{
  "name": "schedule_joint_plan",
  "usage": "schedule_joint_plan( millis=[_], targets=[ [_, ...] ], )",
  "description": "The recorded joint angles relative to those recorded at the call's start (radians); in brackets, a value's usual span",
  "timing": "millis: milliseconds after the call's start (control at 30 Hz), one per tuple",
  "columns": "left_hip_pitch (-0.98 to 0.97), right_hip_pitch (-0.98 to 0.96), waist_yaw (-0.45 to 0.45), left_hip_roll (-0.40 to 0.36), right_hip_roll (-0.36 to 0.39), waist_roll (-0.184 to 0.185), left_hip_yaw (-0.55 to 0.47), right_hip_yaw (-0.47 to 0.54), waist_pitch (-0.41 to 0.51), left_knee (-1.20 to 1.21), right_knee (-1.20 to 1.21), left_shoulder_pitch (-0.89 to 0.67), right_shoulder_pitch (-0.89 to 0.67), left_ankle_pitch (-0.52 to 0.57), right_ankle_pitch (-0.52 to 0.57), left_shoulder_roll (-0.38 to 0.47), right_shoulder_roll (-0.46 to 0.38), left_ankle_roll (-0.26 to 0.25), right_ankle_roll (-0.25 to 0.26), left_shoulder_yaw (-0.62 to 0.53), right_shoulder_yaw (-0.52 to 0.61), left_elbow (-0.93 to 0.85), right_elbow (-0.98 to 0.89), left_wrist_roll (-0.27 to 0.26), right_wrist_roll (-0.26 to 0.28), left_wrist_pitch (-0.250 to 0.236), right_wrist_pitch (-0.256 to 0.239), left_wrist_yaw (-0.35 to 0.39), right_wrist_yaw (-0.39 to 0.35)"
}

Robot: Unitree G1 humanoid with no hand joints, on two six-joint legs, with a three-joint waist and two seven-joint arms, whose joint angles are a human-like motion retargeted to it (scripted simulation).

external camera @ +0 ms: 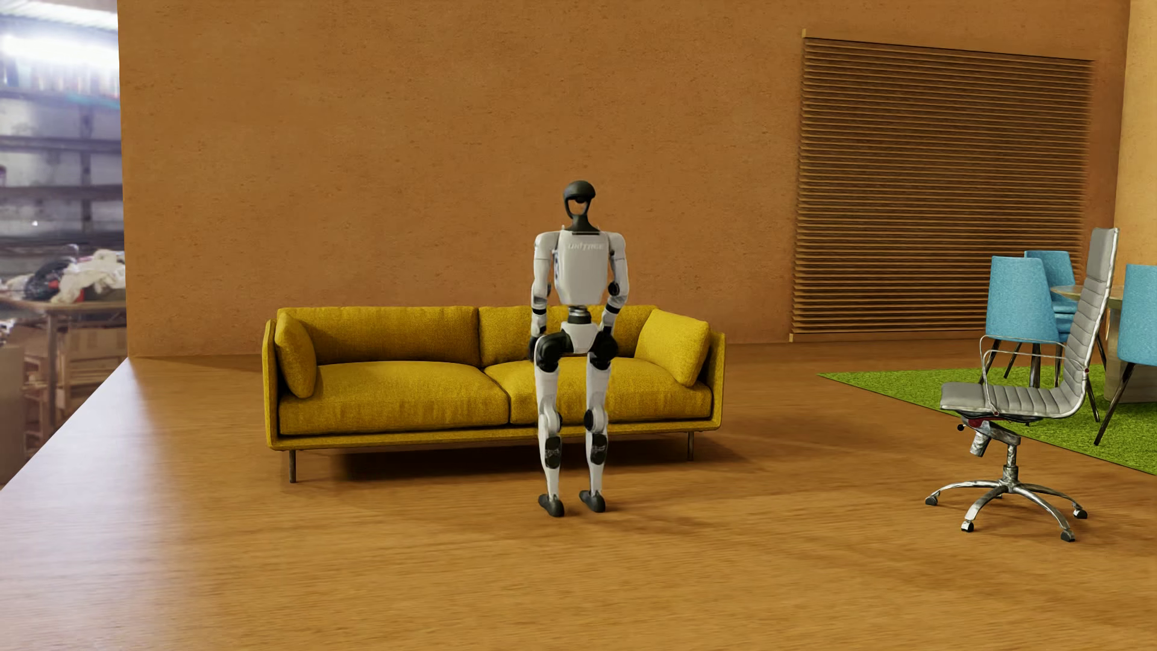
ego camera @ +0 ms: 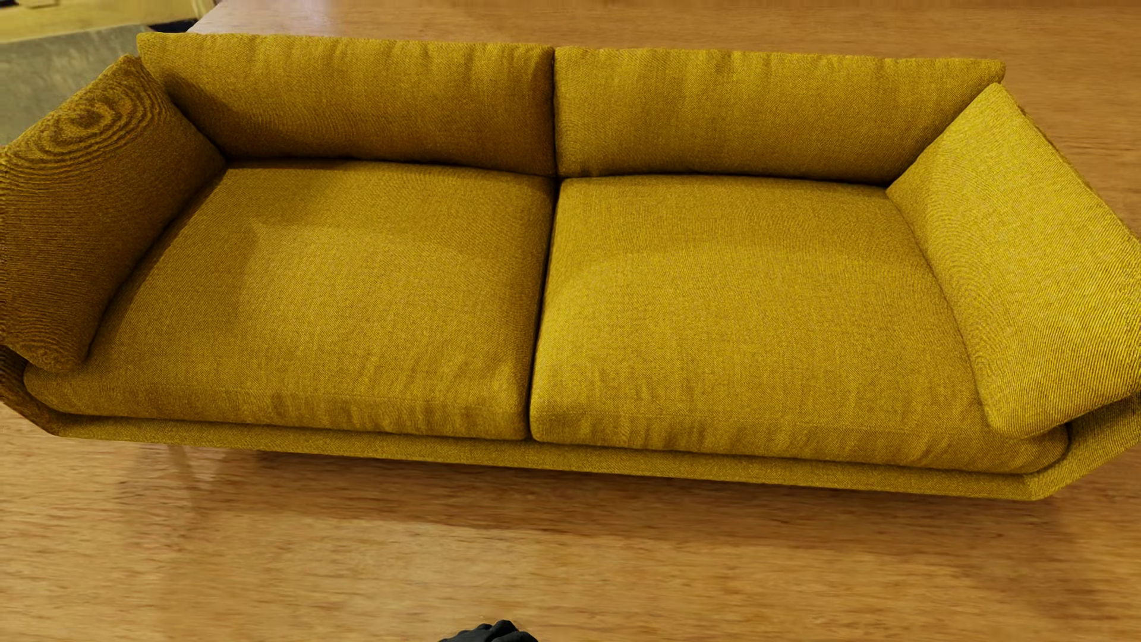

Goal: Go to the sofa

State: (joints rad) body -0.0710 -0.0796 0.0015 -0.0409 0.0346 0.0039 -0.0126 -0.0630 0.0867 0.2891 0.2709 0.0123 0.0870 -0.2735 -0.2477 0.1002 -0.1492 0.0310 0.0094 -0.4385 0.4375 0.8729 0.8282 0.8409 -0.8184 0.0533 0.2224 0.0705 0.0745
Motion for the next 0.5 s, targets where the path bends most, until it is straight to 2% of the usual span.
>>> schedule_joint_plan(
  millis=[33,100,167,233,300,433,500],
  targets=[
    [0.029,0.008,-0.001,-0.009,-0.011,-0.006,0.002,0.001,-0.004,-0.044,-0.001,-0.010,0.009,0.020,-0.002,0.010,-0.007,-0.009,0.000,-0.039,0.000,0.025,-0.006,0.019,0.005,-0.009,-0.008,-0.018,0.009],
    [0.070,0.024,-0.004,-0.023,-0.026,-0.014,0.006,0.005,-0.012,-0.104,-0.008,-0.021,0.013,0.047,-0.003,0.029,-0.026,-0.012,0.004,-0.081,0.030,0.052,-0.023,0.033,-0.017,-0.020,-0.016,-0.033,-0.001],
    [0.084,0.030,-0.005,-0.030,-0.033,-0.018,0.008,0.007,-0.018,-0.119,-0.009,-0.018,0.009,0.054,-0.006,0.042,-0.031,-0.006,0.008,-0.078,0.052,0.061,-0.023,0.019,-0.025,-0.010,-0.011,-0.015,-0.037],
    [0.088,0.034,-0.004,-0.032,-0.036,-0.018,0.012,0.010,-0.022,-0.117,-0.008,-0.007,-0.005,0.053,-0.009,0.054,-0.013,0.002,0.017,-0.065,0.057,0.074,0.016,0.003,-0.021,0.012,0.021,0.001,-0.064],
    [0.093,0.035,-0.002,-0.034,-0.036,-0.018,0.015,0.014,-0.026,-0.122,-0.007,-0.001,-0.017,0.056,-0.006,0.070,0.009,0.008,0.004,-0.060,0.062,0.086,0.052,0.000,-0.017,0.024,0.047,-0.006,-0.077],
    [0.097,0.036,-0.002,-0.037,-0.038,-0.018,0.012,0.012,-0.035,-0.132,-0.008,-0.001,-0.013,0.061,-0.008,0.099,0.007,0.017,0.004,-0.059,0.081,0.111,0.050,-0.007,-0.007,0.032,0.048,-0.004,-0.110],
    [0.096,0.035,-0.002,-0.038,-0.038,-0.018,0.010,0.010,-0.037,-0.132,-0.007,0.002,-0.018,0.060,-0.010,0.105,-0.003,0.018,0.005,-0.055,0.099,0.113,0.053,-0.012,-0.003,0.033,0.039,-0.002,-0.101]
  ],
)
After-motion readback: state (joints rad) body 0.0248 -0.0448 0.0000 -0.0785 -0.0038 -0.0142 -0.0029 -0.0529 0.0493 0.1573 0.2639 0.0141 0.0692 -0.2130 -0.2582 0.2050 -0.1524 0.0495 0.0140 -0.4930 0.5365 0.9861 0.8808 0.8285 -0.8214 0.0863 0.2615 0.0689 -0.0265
